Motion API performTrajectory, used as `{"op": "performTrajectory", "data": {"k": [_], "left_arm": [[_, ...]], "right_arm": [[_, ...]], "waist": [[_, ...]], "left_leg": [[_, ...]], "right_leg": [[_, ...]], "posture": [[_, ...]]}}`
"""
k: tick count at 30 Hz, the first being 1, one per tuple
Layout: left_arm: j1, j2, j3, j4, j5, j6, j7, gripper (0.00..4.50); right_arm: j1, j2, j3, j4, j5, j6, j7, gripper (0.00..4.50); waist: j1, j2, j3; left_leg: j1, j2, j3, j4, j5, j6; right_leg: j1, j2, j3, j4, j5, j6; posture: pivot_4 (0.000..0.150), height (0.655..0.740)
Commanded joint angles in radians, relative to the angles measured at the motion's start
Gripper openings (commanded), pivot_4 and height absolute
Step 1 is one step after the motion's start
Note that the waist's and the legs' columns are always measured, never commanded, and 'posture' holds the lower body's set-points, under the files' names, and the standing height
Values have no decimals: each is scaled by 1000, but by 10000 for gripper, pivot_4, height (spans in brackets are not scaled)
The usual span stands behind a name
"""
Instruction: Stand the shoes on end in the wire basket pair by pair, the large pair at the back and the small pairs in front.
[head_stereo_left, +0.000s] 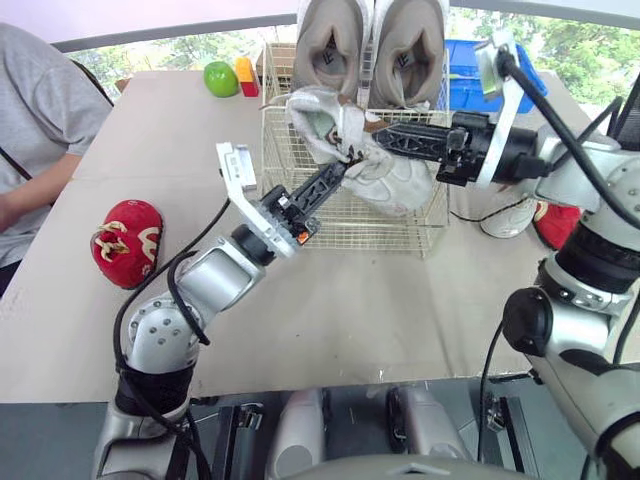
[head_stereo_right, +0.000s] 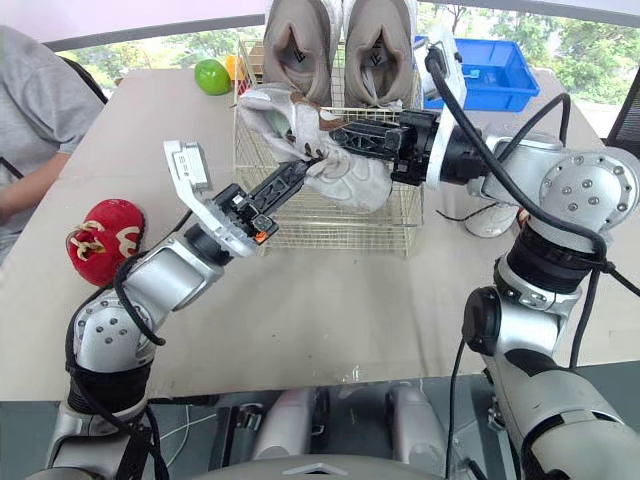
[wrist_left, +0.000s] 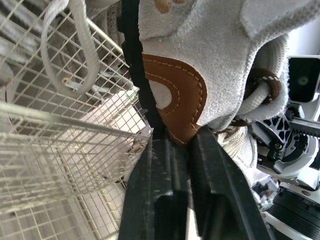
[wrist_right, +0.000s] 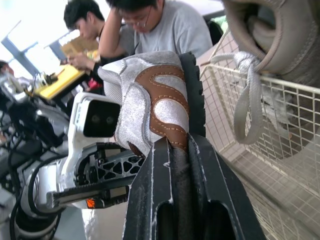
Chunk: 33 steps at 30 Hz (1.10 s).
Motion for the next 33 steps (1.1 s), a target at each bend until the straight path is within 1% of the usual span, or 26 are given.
{"op": "performTrajectory", "data": {"k": [1,2,4,6,7,8,9,10,11,13,16,19,23,26,31,33], "left_arm": [[-73,46,62,-8,34,35,-46,1191],[-95,80,80,-2,49,51,-69,0],[-133,146,111,15,88,75,-128,0],[-186,207,151,63,111,92,-186,0],[-228,259,156,101,168,99,-245,0],[-262,316,145,128,249,95,-317,0],[-286,362,123,143,338,77,-388,0],[-299,395,101,151,416,53,-451,0],[-319,402,87,174,487,13,-488,0],[-345,391,81,216,580,-42,-538,0],[-351,371,57,285,779,-180,-612,0],[-319,356,23,336,910,-276,-702,0],[-287,316,7,404,1009,-337,-762,0],[-255,298,-14,421,1065,-334,-800,0],[-215,293,-14,428,1107,-282,-835,0],[-212,285,-13,428,1100,-265,-855,0]], "right_arm": [[28,-41,40,-114,31,-84,17,0],[52,-60,43,-148,36,-139,48,6480],[73,-52,6,-188,68,-239,65,13739],[102,-58,2,-212,32,-340,39,24041],[151,-94,25,-259,14,-401,84,27375],[199,-114,31,-302,30,-425,112,31131],[248,-132,48,-342,25,-474,141,36396],[289,-148,68,-369,11,-515,153,36396],[346,-168,89,-399,1,-557,181,36396],[428,-213,128,-440,-26,-624,214,36396],[540,-248,145,-483,-35,-719,252,36396],[591,-284,151,-506,-51,-775,240,36396],[652,-329,167,-516,-71,-823,231,36396],[710,-366,187,-529,-104,-863,239,36396],[747,-393,181,-529,-85,-892,219,36396],[752,-402,192,-523,-90,-901,215,36396]], "waist": [[1,0,0],[1,0,0],[-1,0,0],[-5,1,0],[-4,0,0],[-2,0,0],[1,0,0],[1,0,0],[0,1,0],[2,2,-1],[2,2,-1],[-2,2,-1],[0,2,-1],[0,2,-1],[0,2,-1],[-2,2,-1]], "left_leg": [[-1,0,0,0,0,0],[-1,0,-1,0,0,0],[-1,0,-1,0,0,0],[0,0,-1,-1,0,0],[0,0,0,-1,0,0],[0,0,-1,-1,0,0],[0,0,-2,-1,0,0],[0,0,-2,-2,0,0],[0,0,-1,-3,0,0],[0,0,1,-5,0,0],[0,0,2,-4,0,0],[0,0,2,-4,0,0],[0,1,2,-4,0,0],[0,1,2,-4,0,0],[0,1,2,-3,0,0],[1,1,2,-3,0,0]], "right_leg": [[0,0,0,0,0,0],[0,0,-1,-1,0,0],[0,0,-1,-1,0,0],[0,0,-1,-1,0,0],[0,0,0,-1,0,0],[0,0,-1,-1,0,0],[0,1,-3,-2,0,0],[1,1,-3,-4,0,0],[1,1,-3,-6,0,0],[1,0,-1,-8,0,0],[1,-1,0,-9,0,0],[1,0,0,-9,0,0],[1,0,0,-9,0,0],[1,0,0,-9,0,0],[2,0,1,-8,0,0],[2,0,1,-8,0,0]], "posture": [[1500,7400],[1500,7400],[1500,7400],[1500,7400],[1500,7400],[1500,7400],[1500,7400],[1500,7400],[1500,7400],[1500,7400],[1500,7400],[1500,7400],[1500,7400],[1500,7400],[1500,7400],[1500,7400]]}}
